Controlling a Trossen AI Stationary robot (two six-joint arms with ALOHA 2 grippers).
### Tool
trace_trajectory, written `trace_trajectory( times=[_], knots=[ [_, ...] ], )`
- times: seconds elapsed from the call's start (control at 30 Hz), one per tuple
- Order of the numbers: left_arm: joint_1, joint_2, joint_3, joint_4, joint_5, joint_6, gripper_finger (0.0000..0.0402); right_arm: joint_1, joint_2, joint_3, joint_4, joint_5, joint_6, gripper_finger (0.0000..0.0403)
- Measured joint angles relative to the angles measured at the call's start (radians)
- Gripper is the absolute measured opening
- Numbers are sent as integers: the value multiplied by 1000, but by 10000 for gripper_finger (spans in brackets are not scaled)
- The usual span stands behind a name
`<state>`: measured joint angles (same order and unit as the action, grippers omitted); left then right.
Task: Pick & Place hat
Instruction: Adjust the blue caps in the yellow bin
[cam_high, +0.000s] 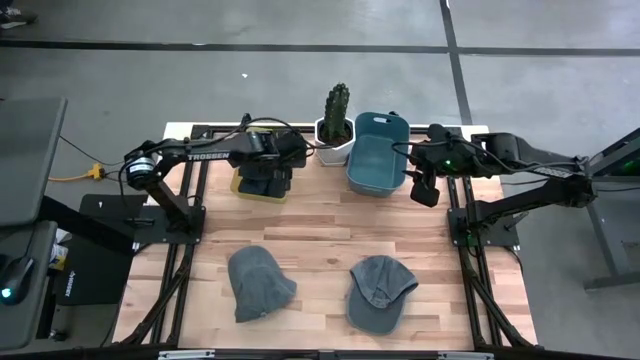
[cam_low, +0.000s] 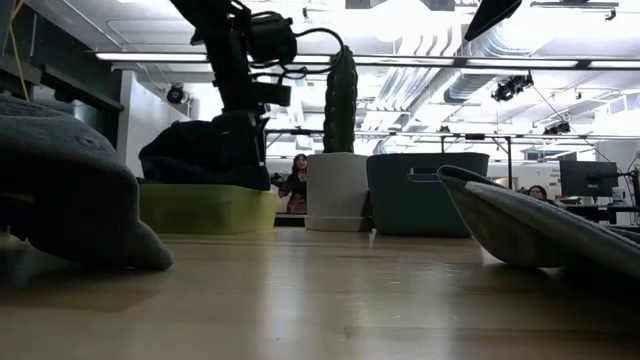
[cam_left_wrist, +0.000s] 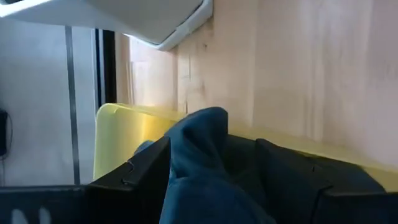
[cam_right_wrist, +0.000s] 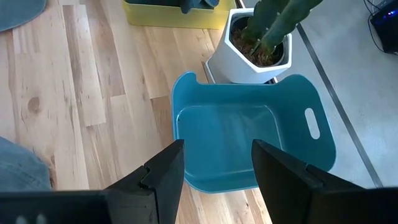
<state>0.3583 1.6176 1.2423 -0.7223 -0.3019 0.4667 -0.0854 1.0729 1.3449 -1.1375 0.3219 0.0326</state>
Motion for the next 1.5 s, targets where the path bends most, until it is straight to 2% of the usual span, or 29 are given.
trace_trajectory(
  times=[0.33, 0.6, 0.77, 1.0, 1.13, 1.37, 1.5],
  knots=[
    [83, 0, 0, 3, 67, -3, 218, 0, 0, 0, 2, 8, 0, 181],
    [100, 58, 1, 13, 134, 1, 209, 0, 0, 0, 16, 10, 2, 181],
    [100, 69, 1, 11, 113, -1, 153, 0, 0, 0, 17, 13, 10, 181],
    [100, 69, 47, -145, 95, -2, 17, 0, 0, 0, 17, 16, 15, 181],
    [100, 69, 48, -178, 103, 14, 12, 0, 0, 0, 17, 26, 14, 181],
    [99, 67, 48, -243, 30, 30, 2, 0, 0, 0, 17, 36, 13, 181],
    [100, 48, 49, -287, 29, 31, 1, 0, 0, 0, 17, 36, 15, 181]
  ],
)
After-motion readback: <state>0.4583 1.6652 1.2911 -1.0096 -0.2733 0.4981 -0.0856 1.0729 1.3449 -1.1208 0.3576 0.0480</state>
